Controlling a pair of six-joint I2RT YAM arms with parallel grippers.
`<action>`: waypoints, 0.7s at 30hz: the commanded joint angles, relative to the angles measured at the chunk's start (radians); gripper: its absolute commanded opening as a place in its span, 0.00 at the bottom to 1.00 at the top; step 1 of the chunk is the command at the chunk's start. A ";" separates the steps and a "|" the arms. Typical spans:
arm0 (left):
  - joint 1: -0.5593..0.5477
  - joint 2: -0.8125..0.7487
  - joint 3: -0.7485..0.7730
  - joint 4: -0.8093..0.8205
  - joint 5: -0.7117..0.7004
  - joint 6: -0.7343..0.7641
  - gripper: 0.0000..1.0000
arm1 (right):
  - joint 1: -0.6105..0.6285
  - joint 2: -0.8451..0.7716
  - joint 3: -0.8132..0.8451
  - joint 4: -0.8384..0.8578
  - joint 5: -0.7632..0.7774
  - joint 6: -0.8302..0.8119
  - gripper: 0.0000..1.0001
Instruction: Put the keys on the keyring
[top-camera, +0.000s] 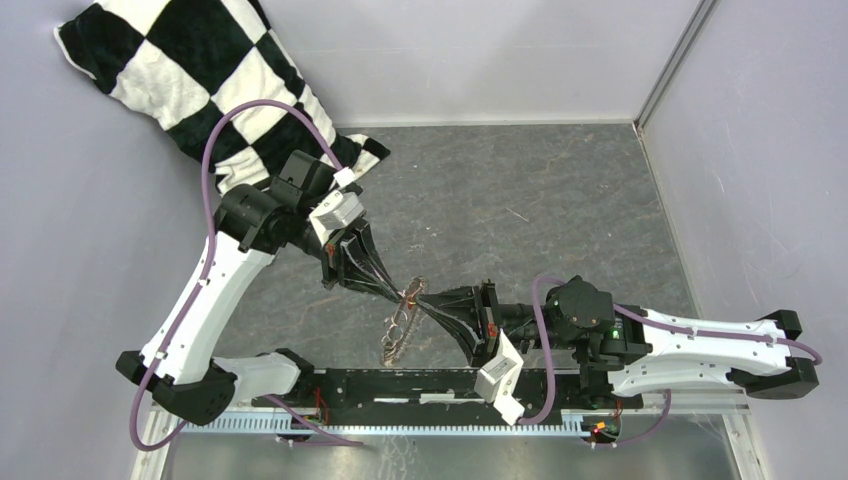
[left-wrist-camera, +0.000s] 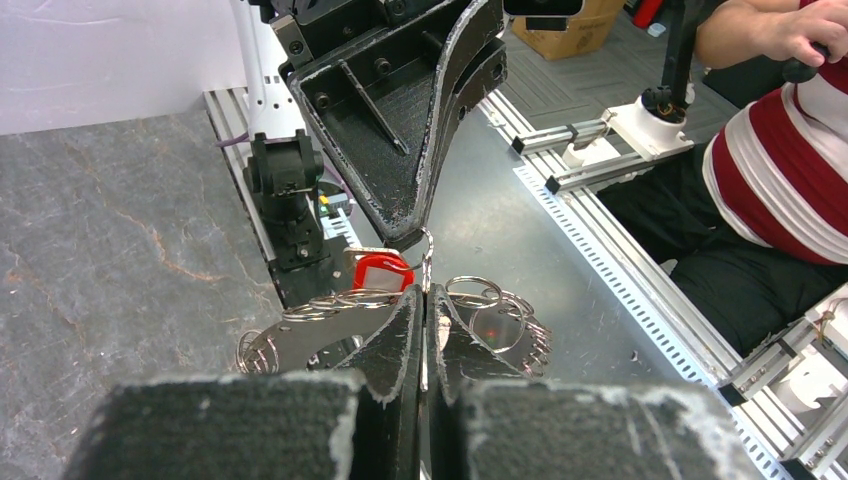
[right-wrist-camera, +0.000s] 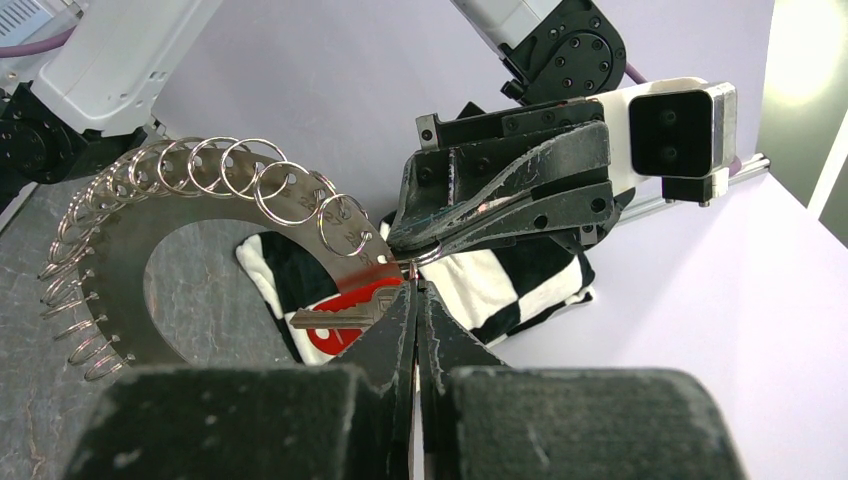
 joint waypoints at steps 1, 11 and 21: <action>0.008 -0.019 -0.002 0.022 0.107 -0.027 0.02 | 0.005 0.000 0.021 0.062 -0.007 0.004 0.01; 0.008 -0.016 -0.006 0.023 0.107 -0.029 0.02 | 0.005 0.003 0.011 0.091 0.013 -0.009 0.01; 0.008 -0.017 -0.006 0.023 0.107 -0.029 0.02 | 0.005 0.005 0.008 0.112 0.023 -0.014 0.01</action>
